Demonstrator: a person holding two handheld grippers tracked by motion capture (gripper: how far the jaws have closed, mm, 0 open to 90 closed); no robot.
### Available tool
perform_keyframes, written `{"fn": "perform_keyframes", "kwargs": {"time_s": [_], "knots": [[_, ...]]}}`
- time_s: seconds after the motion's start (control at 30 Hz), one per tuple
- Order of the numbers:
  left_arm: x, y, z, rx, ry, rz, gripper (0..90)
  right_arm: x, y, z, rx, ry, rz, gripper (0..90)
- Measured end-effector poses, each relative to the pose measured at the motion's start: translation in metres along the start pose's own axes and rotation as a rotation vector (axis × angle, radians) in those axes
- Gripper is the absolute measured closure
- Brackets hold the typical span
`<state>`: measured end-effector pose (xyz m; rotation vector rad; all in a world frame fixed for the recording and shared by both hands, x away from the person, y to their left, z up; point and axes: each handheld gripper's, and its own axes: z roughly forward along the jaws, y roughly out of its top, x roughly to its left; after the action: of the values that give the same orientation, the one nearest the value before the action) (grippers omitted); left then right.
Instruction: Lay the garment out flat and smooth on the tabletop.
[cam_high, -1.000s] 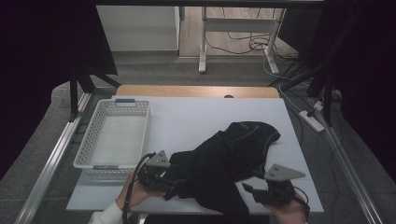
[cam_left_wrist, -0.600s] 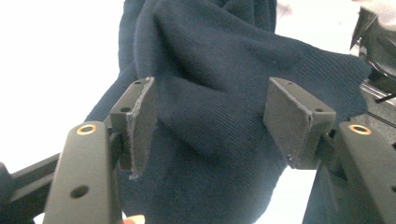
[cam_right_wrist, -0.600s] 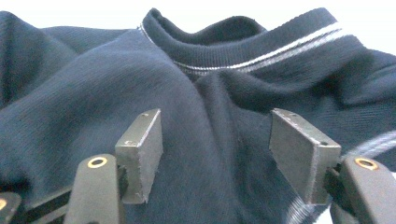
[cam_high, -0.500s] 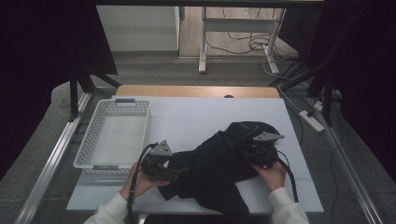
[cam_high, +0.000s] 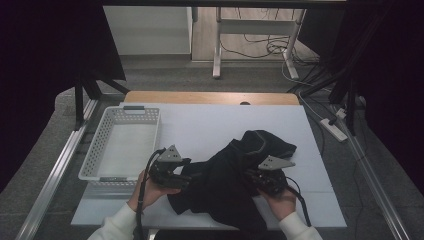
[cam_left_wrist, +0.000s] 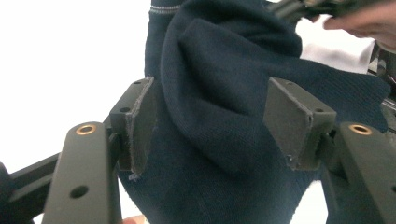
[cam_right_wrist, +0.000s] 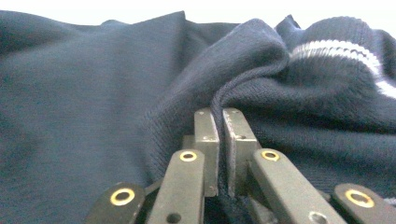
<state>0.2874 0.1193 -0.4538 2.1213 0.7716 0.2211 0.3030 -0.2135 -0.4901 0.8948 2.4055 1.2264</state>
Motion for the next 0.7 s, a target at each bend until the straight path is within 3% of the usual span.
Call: {"fn": "perform_keyframes", "kwargs": {"time_s": [0.23,0.43,0.5,0.53,0.6,0.63,0.7], "knots": [[0.000,0.004,-0.002,-0.019,0.013,0.005,35.5,0.042,0.011,-0.009,-0.056,0.099,-0.091,85.6],[0.003,0.007,-0.005,-0.033,0.028,0.003,35.1,0.062,0.020,-0.007,-0.071,0.167,-0.131,85.5],[0.003,0.009,-0.004,-0.035,0.031,0.001,35.0,0.062,0.019,-0.004,-0.052,0.155,-0.149,84.4],[0.003,0.010,-0.003,-0.039,0.035,-0.001,34.9,0.060,0.018,-0.004,-0.053,0.151,-0.138,80.9],[0.003,0.014,0.000,-0.044,0.034,-0.001,34.6,0.051,0.017,-0.007,-0.061,0.169,-0.071,60.2],[0.003,0.016,0.002,-0.043,0.034,0.001,34.5,0.047,0.017,-0.013,-0.070,0.172,-0.041,55.1],[0.001,0.022,0.005,-0.045,0.033,0.007,34.0,0.042,0.016,-0.026,-0.089,0.158,-0.038,50.5]]}}
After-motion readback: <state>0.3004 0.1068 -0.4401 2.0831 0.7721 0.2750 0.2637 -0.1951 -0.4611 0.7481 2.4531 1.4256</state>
